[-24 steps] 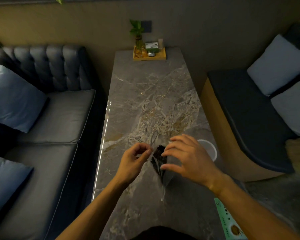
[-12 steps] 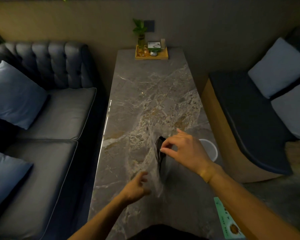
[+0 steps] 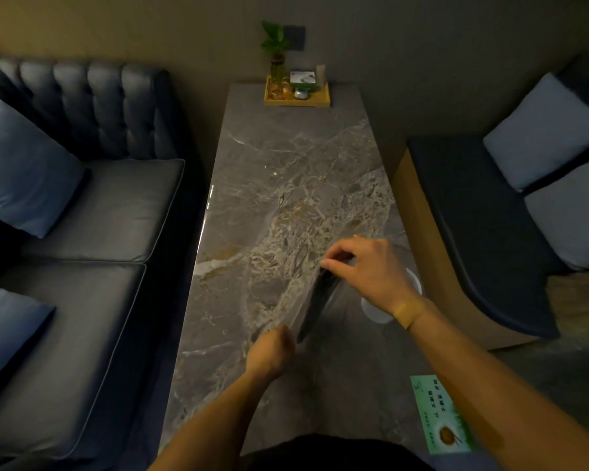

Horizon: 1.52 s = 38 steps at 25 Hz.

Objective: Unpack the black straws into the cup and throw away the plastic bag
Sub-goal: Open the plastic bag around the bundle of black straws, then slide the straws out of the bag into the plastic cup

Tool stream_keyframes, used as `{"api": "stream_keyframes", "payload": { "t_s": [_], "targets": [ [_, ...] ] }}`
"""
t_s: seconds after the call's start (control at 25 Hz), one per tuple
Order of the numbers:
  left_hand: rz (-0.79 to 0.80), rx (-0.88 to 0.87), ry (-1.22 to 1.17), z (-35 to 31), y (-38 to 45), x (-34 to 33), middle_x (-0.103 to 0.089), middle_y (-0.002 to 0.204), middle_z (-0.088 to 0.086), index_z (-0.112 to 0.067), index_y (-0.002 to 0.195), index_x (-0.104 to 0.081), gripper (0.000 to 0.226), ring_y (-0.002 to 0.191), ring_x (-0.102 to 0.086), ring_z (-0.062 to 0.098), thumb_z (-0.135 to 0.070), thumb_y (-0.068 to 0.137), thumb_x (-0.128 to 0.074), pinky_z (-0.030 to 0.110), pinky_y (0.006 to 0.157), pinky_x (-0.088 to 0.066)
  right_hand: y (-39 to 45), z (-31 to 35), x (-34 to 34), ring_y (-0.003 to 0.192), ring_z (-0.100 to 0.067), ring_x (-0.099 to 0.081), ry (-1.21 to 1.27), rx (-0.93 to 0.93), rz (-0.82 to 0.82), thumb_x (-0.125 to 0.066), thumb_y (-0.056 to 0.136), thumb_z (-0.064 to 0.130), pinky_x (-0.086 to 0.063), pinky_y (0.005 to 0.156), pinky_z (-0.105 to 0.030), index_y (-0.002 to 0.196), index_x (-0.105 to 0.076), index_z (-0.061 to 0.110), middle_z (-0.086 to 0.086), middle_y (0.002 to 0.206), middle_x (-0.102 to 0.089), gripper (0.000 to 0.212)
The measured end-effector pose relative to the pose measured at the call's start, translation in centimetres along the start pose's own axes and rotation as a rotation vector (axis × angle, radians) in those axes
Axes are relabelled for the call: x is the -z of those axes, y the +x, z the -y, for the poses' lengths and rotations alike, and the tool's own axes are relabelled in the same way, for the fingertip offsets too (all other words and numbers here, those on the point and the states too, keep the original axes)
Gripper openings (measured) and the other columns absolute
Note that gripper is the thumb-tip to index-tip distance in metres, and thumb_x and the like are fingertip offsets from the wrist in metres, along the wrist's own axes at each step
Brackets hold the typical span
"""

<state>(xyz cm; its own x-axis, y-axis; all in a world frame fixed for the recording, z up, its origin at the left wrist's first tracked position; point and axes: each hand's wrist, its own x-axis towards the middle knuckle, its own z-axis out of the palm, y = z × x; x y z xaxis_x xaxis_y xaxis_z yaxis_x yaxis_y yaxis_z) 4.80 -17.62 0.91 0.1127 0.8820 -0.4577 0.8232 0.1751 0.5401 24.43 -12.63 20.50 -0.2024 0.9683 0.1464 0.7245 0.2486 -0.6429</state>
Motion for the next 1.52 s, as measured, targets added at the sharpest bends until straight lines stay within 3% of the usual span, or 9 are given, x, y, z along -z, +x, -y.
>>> {"api": "stream_keyframes", "payload": {
  "t_s": [0.12, 0.28, 0.4, 0.52, 0.68, 0.88, 1.08, 1.36, 1.52],
  "targets": [
    [-0.063, -0.014, -0.136, 0.6, 0.3, 1.7, -0.066, 0.087, 0.003, -0.027, 0.079, -0.056, 0.011, 0.083, -0.062, 0.022, -0.025, 0.090, -0.057, 0.030, 0.069, -0.044, 0.0, -1.1, 1.3, 0.077, -0.006, -0.067, 0.031, -0.109, -0.080, -0.072, 0.081, 0.032, -0.058, 0.074, -0.035, 0.083, -0.074, 0.024, 0.006, 0.080, -0.074, 0.009],
    [-0.221, -0.072, -0.370, 1.4, 0.7, 5.5, -0.066, 0.072, -0.001, -0.027, 0.070, -0.060, 0.023, 0.068, -0.059, 0.014, -0.011, 0.084, -0.069, 0.028, 0.065, -0.047, 0.3, -3.3, 3.8, 0.074, -0.011, -0.069, 0.210, -0.275, -0.172, -0.074, 0.080, 0.027, -0.058, 0.072, -0.032, 0.079, -0.074, 0.024, 0.003, 0.075, -0.074, 0.003],
    [-0.296, -0.113, -0.533, 1.7, 1.1, 8.7, -0.068, 0.073, 0.001, -0.020, 0.075, -0.066, 0.017, 0.067, -0.059, 0.012, -0.008, 0.084, -0.072, 0.013, 0.061, -0.047, 0.1, -4.5, 5.2, 0.066, -0.006, -0.069, 0.366, -0.325, -0.197, -0.074, 0.081, 0.021, -0.056, 0.066, -0.018, 0.075, -0.073, 0.027, 0.003, 0.072, -0.073, 0.009],
    [-0.320, -0.179, -0.669, 1.0, 1.5, 11.5, -0.072, 0.077, 0.004, -0.009, 0.083, -0.069, 0.003, 0.068, -0.061, 0.010, -0.009, 0.085, -0.071, 0.010, 0.060, -0.048, -0.3, -5.9, 5.9, 0.062, -0.004, -0.067, 0.533, -0.394, -0.223, -0.071, 0.083, 0.014, -0.055, 0.062, -0.013, 0.082, -0.073, 0.017, -0.006, 0.077, -0.073, 0.004],
    [-0.309, -0.236, -0.751, -1.3, 1.9, 14.0, -0.074, 0.077, -0.005, -0.023, 0.081, -0.072, 0.009, 0.069, -0.065, 0.003, -0.014, 0.081, -0.076, 0.016, 0.064, -0.052, -1.1, -8.4, 5.9, 0.058, -0.008, -0.063, 0.630, -0.556, -0.288, -0.066, 0.087, 0.011, -0.051, 0.053, -0.014, 0.095, -0.070, 0.003, -0.007, 0.076, -0.069, 0.012],
    [-0.282, -0.310, -0.753, -4.5, 2.7, 16.1, -0.071, 0.073, -0.010, -0.028, 0.079, -0.072, 0.015, 0.068, -0.063, 0.003, -0.014, 0.081, -0.075, 0.023, 0.069, -0.050, -2.8, -10.7, 5.6, 0.061, -0.013, -0.063, 0.649, -0.656, -0.295, -0.063, 0.089, 0.012, -0.053, 0.055, -0.021, 0.100, -0.067, 0.000, -0.006, 0.076, -0.068, 0.017],
    [-0.280, -0.408, -0.712, -7.6, 2.9, 17.8, -0.070, 0.073, -0.009, -0.026, 0.079, -0.071, 0.015, 0.069, -0.063, 0.001, -0.012, 0.083, -0.073, 0.011, 0.066, -0.050, -3.6, -11.9, 5.2, 0.066, -0.017, -0.061, 0.700, -0.707, -0.327, -0.060, 0.091, 0.009, -0.051, 0.066, -0.030, 0.105, -0.065, 0.000, -0.009, 0.081, -0.066, 0.017],
    [-0.250, -0.477, -0.618, -10.8, 2.6, 19.0, -0.070, 0.083, -0.002, -0.025, 0.083, -0.070, 0.012, 0.077, -0.063, 0.007, -0.014, 0.085, -0.072, 0.014, 0.072, -0.051, -4.4, -13.3, 4.2, 0.061, -0.013, -0.061, 0.787, -0.771, -0.368, -0.058, 0.092, 0.007, -0.052, 0.062, -0.025, 0.110, -0.062, 0.008, -0.004, 0.080, -0.065, 0.018],
    [-0.260, -0.521, -0.573, -12.2, 2.2, 19.3, -0.070, 0.084, -0.002, -0.025, 0.084, -0.070, 0.011, 0.078, -0.064, 0.009, -0.014, 0.085, -0.071, 0.015, 0.073, -0.051, -4.8, -14.1, 3.9, 0.065, -0.016, -0.061, 0.816, -0.814, -0.372, -0.058, 0.092, 0.008, -0.052, 0.069, -0.032, 0.111, -0.062, 0.010, -0.005, 0.082, -0.066, 0.020]
  ]
}}
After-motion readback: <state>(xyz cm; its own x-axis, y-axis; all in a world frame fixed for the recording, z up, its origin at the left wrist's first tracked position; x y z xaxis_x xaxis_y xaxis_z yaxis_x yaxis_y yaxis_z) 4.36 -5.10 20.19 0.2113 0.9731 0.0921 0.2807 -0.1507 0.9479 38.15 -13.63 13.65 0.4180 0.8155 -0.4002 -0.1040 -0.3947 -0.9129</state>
